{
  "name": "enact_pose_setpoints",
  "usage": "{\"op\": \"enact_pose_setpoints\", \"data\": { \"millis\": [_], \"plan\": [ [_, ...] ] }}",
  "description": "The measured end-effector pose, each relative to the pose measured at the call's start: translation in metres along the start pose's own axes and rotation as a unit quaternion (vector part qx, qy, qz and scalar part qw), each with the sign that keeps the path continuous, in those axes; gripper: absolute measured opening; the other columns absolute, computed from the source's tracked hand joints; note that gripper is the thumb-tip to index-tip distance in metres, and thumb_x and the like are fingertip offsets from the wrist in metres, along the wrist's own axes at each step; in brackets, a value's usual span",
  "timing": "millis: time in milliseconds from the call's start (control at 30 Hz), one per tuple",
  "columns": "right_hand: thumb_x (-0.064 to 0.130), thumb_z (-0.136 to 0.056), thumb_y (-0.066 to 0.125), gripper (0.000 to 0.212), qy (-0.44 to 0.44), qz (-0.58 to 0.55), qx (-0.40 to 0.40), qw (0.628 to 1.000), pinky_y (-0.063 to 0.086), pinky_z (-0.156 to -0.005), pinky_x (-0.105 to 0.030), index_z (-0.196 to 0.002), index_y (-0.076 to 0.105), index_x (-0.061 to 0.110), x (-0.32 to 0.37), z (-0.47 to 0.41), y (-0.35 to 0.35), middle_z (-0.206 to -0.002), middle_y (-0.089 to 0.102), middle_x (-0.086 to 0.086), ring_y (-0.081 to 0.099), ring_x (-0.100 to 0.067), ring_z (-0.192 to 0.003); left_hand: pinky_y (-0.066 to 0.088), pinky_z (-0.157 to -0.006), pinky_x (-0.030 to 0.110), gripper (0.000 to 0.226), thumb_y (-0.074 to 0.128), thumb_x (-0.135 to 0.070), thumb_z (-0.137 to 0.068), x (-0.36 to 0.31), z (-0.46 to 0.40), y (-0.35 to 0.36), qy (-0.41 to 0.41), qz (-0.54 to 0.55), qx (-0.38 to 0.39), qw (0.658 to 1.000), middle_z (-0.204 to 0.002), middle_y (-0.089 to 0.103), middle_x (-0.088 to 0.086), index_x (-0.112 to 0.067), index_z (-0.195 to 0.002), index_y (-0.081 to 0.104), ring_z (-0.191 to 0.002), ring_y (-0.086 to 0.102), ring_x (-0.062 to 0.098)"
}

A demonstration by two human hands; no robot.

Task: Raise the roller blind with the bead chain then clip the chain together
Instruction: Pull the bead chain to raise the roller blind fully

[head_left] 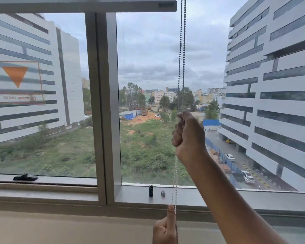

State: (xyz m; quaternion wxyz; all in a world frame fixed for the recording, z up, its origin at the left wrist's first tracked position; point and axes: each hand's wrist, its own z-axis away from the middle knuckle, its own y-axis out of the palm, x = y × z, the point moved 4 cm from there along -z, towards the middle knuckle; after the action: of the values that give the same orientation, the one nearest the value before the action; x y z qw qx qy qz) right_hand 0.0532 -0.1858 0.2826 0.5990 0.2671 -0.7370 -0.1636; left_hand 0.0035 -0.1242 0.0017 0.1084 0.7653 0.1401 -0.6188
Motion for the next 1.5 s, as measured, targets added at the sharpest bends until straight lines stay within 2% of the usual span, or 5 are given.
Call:
{"op": "enact_pose_setpoints", "data": {
  "millis": [167, 467, 1000, 1167, 1500],
  "plan": [
    [0.018, -0.101, 0.058, 0.048, -0.029, -0.009, 0.018, 0.999, 0.017, -0.036, -0.018, -0.054, 0.053, 0.026, -0.014, 0.01, -0.01, -0.04, 0.03, 0.009, 0.019, -0.009, -0.031, 0.048, -0.051, 0.028, 0.057, 0.047, -0.049, -0.106, 0.001, -0.02, -0.008, -0.1, 0.118, 0.064, 0.986, -0.055, 0.051, 0.01, -0.003, -0.074, 0.06, -0.045, 0.055, 0.02],
    [0.014, -0.098, 0.059, 0.056, -0.024, 0.008, 0.032, 0.999, 0.019, -0.036, -0.017, -0.044, 0.053, 0.026, -0.049, 0.031, -0.031, -0.038, 0.031, 0.01, 0.019, -0.009, -0.03, 0.06, -0.098, 0.052, 0.068, 0.037, -0.056, -0.112, -0.118, -0.07, -0.033, 0.016, 0.103, 0.012, 0.994, -0.114, 0.079, 0.032, -0.002, -0.115, 0.076, -0.11, 0.076, 0.046],
    [0.008, -0.102, 0.057, 0.067, 0.023, 0.052, 0.011, 0.998, 0.018, -0.035, -0.018, -0.038, 0.045, 0.024, -0.127, 0.065, -0.078, -0.04, 0.028, 0.006, 0.021, -0.009, -0.031, 0.052, -0.069, 0.032, 0.077, 0.028, -0.07, -0.109, -0.324, -0.083, -0.008, 0.099, 0.18, 0.117, 0.972, -0.081, 0.077, 0.001, -0.014, -0.106, 0.08, -0.071, 0.07, 0.015],
    [0.007, -0.103, 0.058, 0.066, 0.032, 0.075, 0.015, 0.997, 0.013, -0.038, -0.02, -0.042, 0.038, 0.027, -0.141, 0.077, -0.089, -0.041, 0.024, 0.003, 0.018, -0.011, -0.032, 0.013, -0.041, 0.026, 0.074, 0.04, -0.077, -0.103, -0.324, -0.076, -0.007, 0.054, 0.217, 0.078, 0.971, -0.045, 0.035, -0.012, -0.027, -0.049, 0.045, -0.039, 0.02, 0.01],
    [0.024, -0.098, 0.067, 0.063, 0.083, 0.196, 0.05, 0.976, 0.024, -0.043, -0.016, -0.04, 0.043, 0.022, -0.162, 0.083, -0.112, -0.042, 0.036, 0.004, 0.027, -0.012, -0.038, 0.02, -0.037, 0.019, 0.071, 0.052, -0.062, -0.107, -0.269, -0.053, -0.011, 0.147, 0.241, 0.013, 0.959, -0.041, 0.026, -0.012, -0.028, -0.046, 0.037, -0.032, 0.016, 0.008]
  ]
}}
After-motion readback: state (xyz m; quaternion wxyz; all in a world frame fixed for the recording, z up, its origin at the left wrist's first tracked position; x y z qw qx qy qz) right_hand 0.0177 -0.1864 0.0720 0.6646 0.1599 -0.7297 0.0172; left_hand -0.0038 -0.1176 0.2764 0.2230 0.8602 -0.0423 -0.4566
